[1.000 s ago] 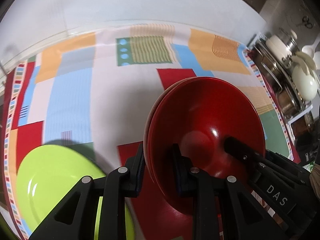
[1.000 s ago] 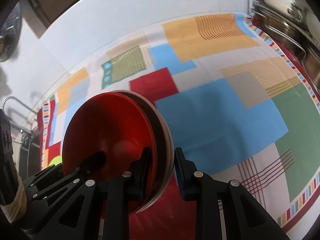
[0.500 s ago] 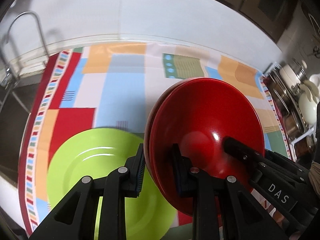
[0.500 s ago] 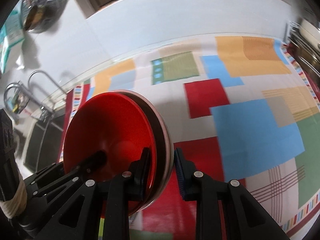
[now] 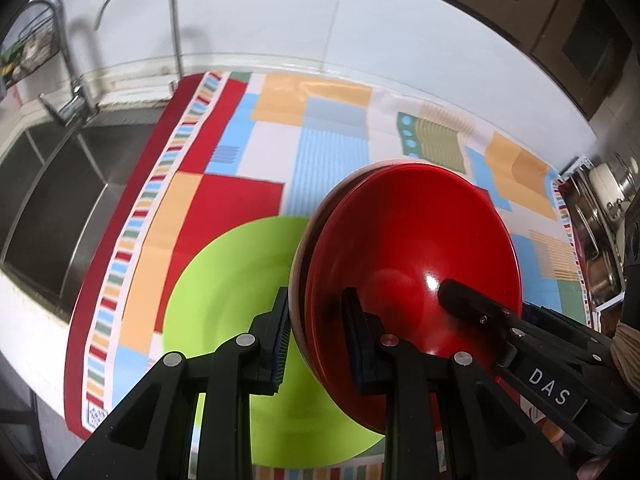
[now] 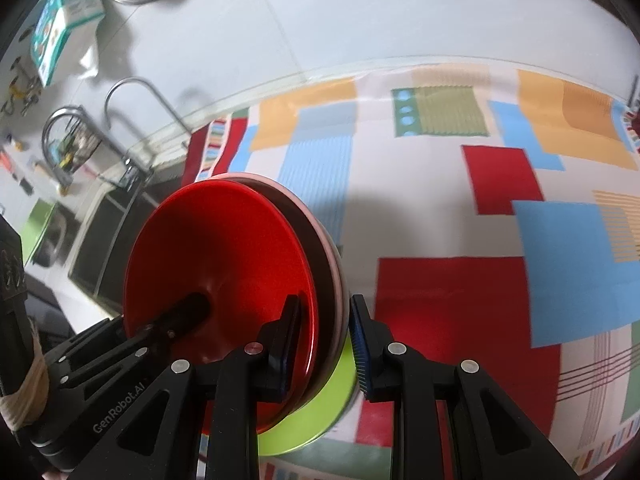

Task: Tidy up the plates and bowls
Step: 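Carry the nested bowl stack with the right gripper onto the lime-green plate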

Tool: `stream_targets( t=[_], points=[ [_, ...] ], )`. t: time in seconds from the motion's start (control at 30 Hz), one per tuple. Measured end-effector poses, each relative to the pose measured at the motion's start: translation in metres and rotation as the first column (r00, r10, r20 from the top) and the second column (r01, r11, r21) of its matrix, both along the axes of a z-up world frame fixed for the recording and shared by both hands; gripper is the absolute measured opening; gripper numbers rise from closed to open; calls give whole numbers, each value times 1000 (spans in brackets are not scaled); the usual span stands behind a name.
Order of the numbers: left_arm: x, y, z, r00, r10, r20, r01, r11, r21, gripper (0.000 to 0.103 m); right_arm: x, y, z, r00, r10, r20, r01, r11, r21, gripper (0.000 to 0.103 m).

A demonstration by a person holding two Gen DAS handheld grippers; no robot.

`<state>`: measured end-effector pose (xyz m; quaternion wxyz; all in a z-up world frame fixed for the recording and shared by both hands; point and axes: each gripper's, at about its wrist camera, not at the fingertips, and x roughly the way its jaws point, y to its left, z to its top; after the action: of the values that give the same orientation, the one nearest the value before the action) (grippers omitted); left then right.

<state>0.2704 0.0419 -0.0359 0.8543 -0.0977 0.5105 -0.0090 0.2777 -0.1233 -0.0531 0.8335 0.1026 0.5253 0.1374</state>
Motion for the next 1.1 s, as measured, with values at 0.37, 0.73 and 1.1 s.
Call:
stream_targets(
  t=[0.37,0.73,1.1],
  points=[
    [-20,24,-20,995,74,-63,-74,997,9,25,-4,29,-20,994,79,-80,-78,997,12,26],
    [-27,39,-34,988,119,-102,-119,993,11,25,-2,48,-47,973,143,-180,-137,989,47,26],
    [-20,42,-41,987,108,-120,-111,994,-17,25,2,51,-51,973,137,-184,-133,991,34,27]
  ],
)
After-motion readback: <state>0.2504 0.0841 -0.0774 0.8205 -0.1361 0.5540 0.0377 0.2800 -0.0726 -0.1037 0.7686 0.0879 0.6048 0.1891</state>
